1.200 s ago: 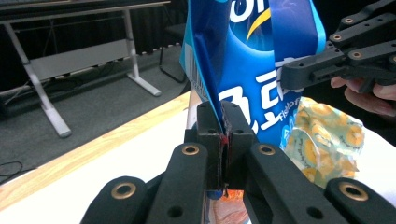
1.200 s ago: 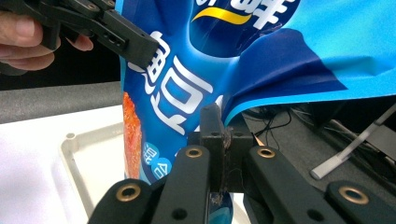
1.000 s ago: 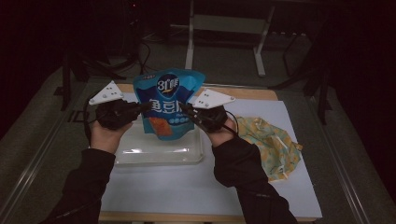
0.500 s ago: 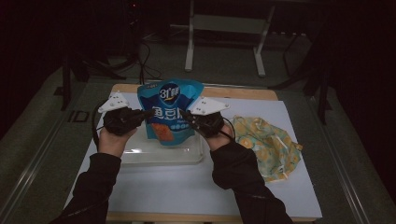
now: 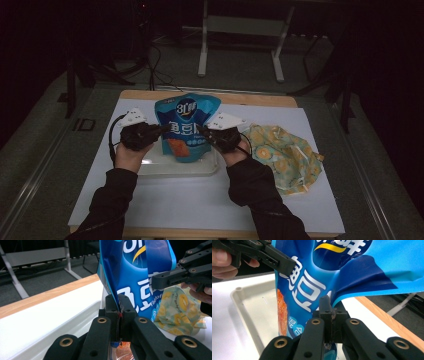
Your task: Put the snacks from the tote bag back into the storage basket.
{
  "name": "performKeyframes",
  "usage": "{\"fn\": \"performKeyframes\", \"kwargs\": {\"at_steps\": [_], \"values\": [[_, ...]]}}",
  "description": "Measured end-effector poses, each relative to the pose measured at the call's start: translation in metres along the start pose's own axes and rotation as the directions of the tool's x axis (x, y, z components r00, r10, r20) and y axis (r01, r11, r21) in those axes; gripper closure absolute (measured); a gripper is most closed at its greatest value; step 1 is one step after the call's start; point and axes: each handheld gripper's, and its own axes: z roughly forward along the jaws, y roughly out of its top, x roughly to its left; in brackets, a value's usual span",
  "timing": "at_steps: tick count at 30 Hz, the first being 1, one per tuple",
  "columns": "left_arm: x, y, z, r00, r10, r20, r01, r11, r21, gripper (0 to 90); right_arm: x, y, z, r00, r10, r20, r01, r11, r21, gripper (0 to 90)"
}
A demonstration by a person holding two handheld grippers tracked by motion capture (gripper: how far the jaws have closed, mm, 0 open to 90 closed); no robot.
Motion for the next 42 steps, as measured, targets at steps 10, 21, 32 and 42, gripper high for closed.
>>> {"fn": "performKeyframes", "kwargs": {"at_steps": [10, 21, 32, 42], "values": [[-0.002, -0.012, 0.010, 0.9999, -0.003, 0.011, 0.003, 0.9999, 0.013, 89.2, -0.001, -0.018, 0.001, 0.9996, 0.027, -0.004, -0.027, 1.000, 0.007, 89.6], [-0.004, -0.025, 0.015, 0.9999, -0.006, 0.016, 0.006, 1.0000, 0.000, 89.0, -0.001, -0.029, 0.005, 0.9992, 0.038, -0.009, -0.038, 0.999, 0.017, 89.6], [-0.006, -0.034, 0.011, 0.9991, -0.020, 0.037, 0.022, 0.9992, -0.035, 88.5, 0.003, -0.039, 0.000, 0.9991, 0.037, -0.022, -0.037, 0.999, -0.017, 89.4], [-0.012, -0.031, 0.009, 0.9997, -0.026, -0.004, 0.026, 0.9995, -0.019, 71.2, 0.001, -0.039, -0.002, 0.9971, 0.068, -0.034, -0.069, 0.997, -0.021, 82.4]]}}
